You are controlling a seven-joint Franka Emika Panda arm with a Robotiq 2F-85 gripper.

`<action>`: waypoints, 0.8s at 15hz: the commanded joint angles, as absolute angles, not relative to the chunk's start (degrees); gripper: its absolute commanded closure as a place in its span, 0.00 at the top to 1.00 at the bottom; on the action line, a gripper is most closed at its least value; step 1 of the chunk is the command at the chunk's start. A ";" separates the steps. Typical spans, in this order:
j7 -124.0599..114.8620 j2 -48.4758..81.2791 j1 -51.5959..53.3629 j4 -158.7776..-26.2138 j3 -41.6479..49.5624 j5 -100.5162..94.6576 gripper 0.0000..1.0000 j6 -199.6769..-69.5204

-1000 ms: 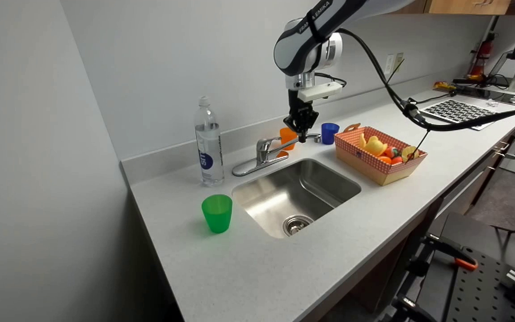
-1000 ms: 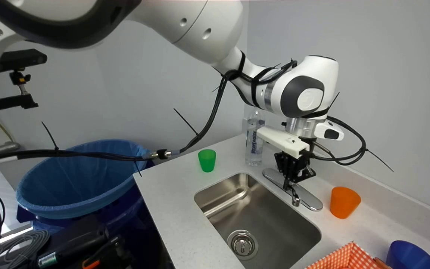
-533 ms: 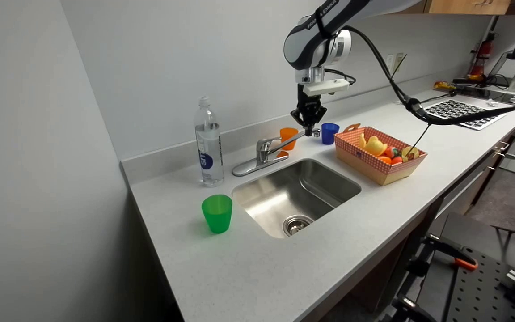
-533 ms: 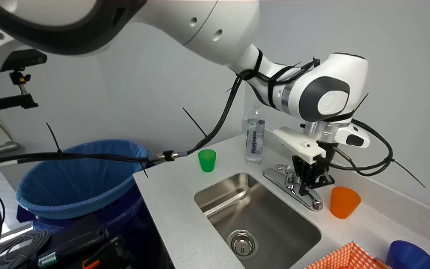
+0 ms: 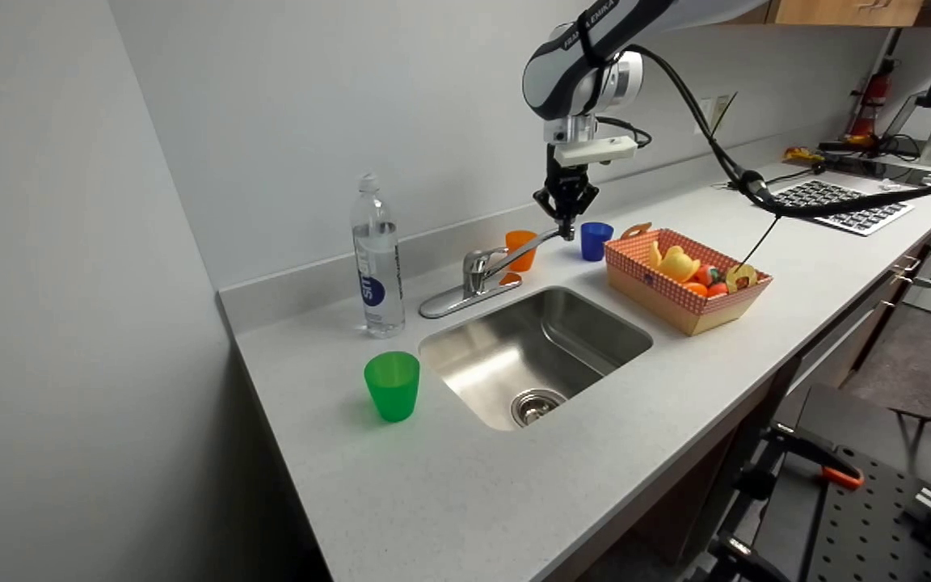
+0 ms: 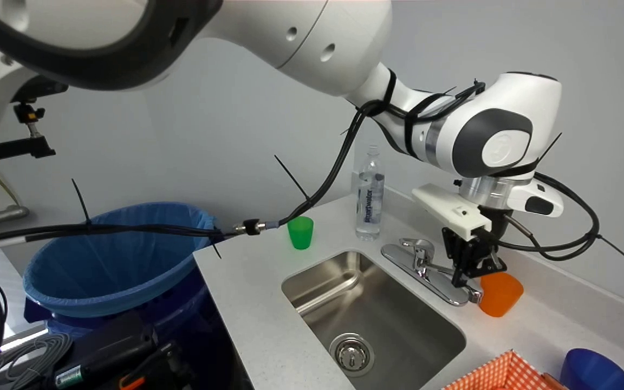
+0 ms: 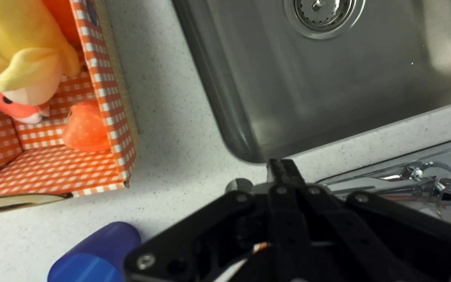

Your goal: Move the faucet spout to the right

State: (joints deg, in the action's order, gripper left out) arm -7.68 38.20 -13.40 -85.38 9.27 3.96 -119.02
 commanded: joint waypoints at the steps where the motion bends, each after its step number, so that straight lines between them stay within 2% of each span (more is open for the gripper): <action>1: -7.38 37.00 -13.73 -81.72 8.35 5.49 0.00 -117.40; 12: -7.36 34.67 -12.63 -78.98 6.94 5.95 0.03 -118.70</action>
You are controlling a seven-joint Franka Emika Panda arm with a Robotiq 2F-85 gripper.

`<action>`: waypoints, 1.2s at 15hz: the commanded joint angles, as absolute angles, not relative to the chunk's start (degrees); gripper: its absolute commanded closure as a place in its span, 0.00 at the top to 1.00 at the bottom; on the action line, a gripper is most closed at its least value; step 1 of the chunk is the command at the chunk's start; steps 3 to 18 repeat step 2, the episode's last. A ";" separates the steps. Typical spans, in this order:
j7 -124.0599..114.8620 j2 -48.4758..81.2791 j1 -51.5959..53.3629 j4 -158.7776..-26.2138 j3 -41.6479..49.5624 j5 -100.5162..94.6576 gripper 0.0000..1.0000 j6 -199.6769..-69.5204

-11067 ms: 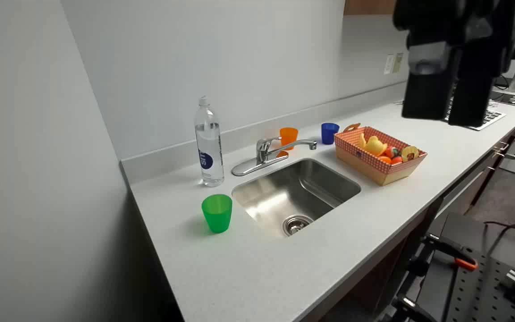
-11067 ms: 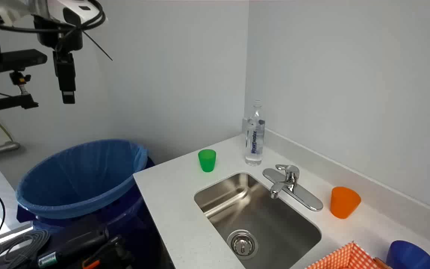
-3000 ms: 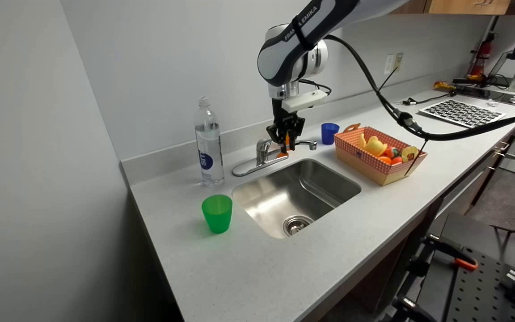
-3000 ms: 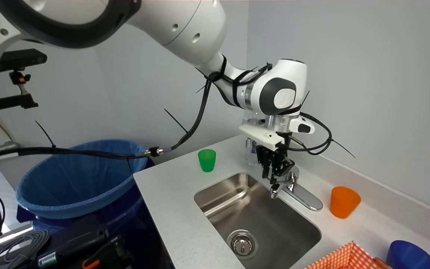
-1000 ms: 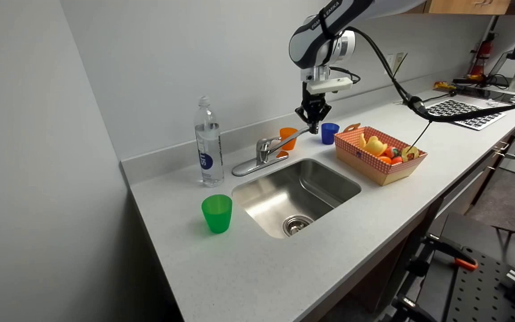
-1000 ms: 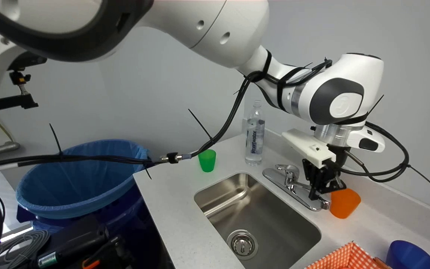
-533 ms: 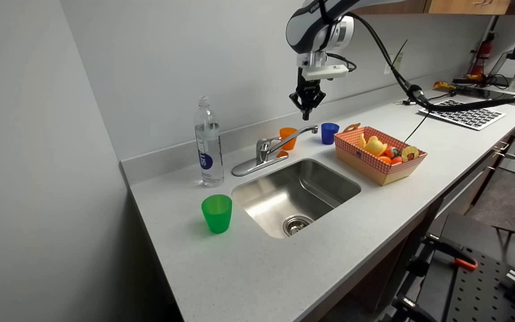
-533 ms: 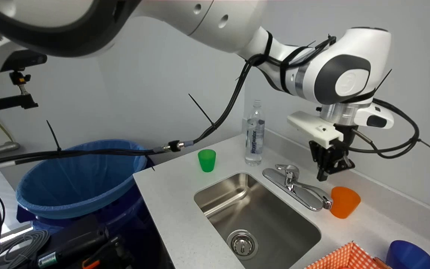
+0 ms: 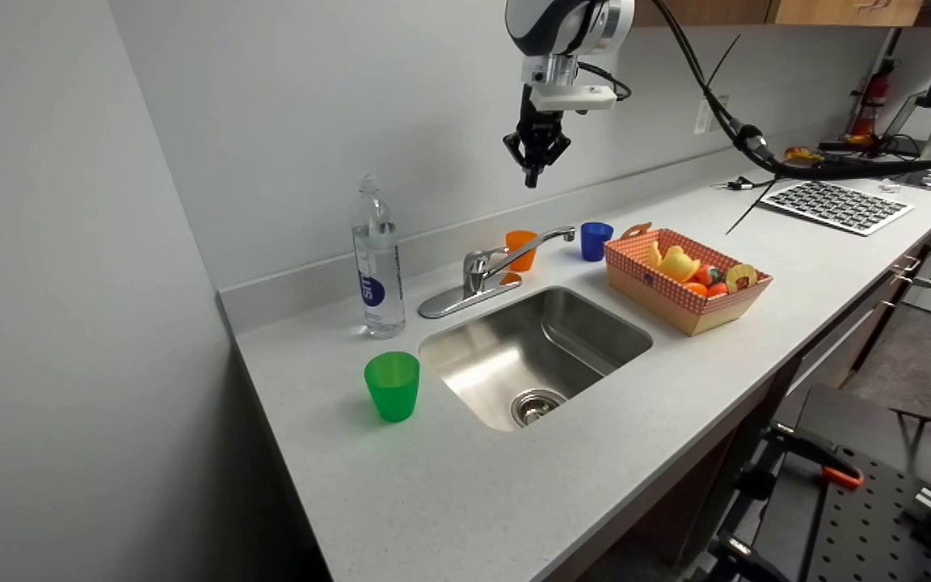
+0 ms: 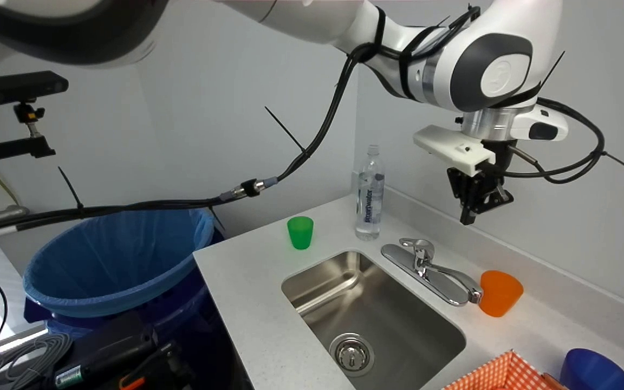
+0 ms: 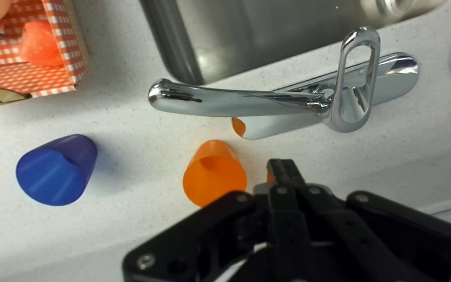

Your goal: Move the faucet spout to the right

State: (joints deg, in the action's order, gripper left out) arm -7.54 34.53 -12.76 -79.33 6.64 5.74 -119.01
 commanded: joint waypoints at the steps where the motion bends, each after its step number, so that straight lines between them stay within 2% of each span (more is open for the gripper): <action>1: -7.36 34.67 -12.65 -78.98 6.94 5.95 0.03 -118.70; 18: -7.36 34.67 -12.65 -78.98 6.94 5.95 0.03 -118.70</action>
